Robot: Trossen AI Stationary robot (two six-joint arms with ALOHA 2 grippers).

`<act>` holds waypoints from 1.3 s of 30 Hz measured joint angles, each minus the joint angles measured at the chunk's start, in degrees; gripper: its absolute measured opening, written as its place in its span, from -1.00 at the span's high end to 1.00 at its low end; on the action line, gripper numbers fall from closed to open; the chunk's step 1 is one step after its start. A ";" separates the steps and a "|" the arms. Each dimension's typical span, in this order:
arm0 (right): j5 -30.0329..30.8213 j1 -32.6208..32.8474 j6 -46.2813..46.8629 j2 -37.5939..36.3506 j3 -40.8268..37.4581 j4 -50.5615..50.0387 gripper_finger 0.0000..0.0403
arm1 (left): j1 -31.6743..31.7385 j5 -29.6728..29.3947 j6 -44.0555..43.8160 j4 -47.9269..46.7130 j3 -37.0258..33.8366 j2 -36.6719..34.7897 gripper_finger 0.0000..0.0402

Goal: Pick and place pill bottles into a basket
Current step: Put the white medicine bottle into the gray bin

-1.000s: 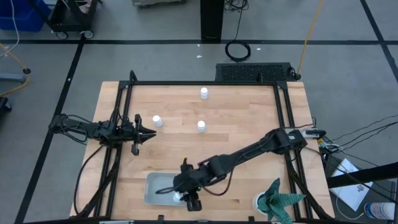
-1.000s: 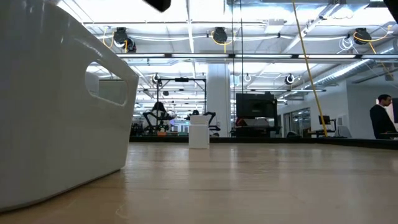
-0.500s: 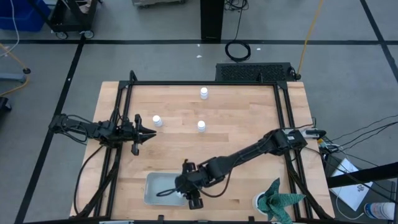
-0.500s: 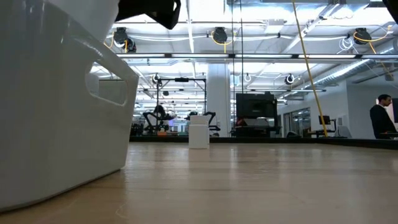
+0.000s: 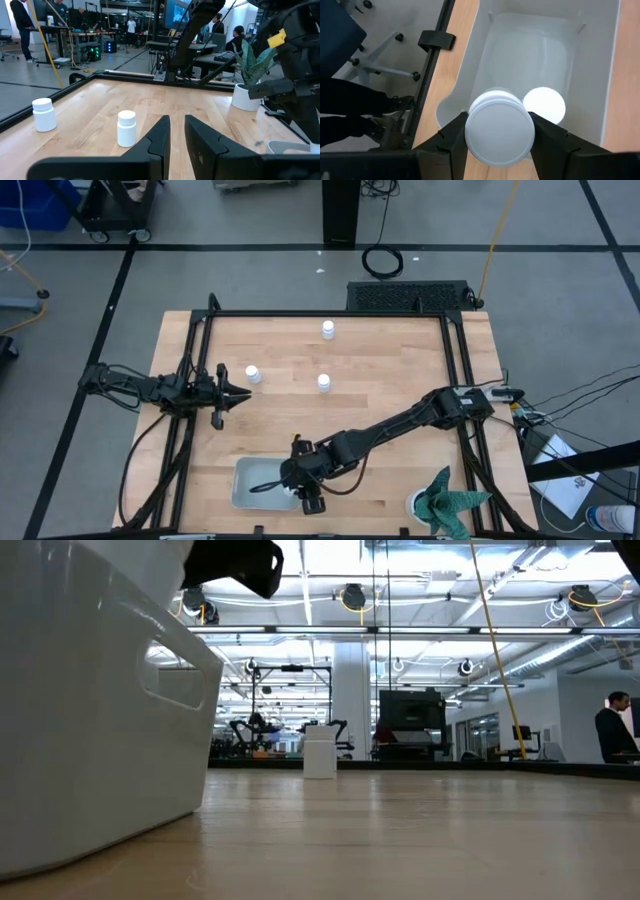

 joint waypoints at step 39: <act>-4.48 -0.33 -4.70 3.25 -0.04 1.33 0.03 | 0.01 0.05 0.00 -0.28 0.02 -0.01 0.69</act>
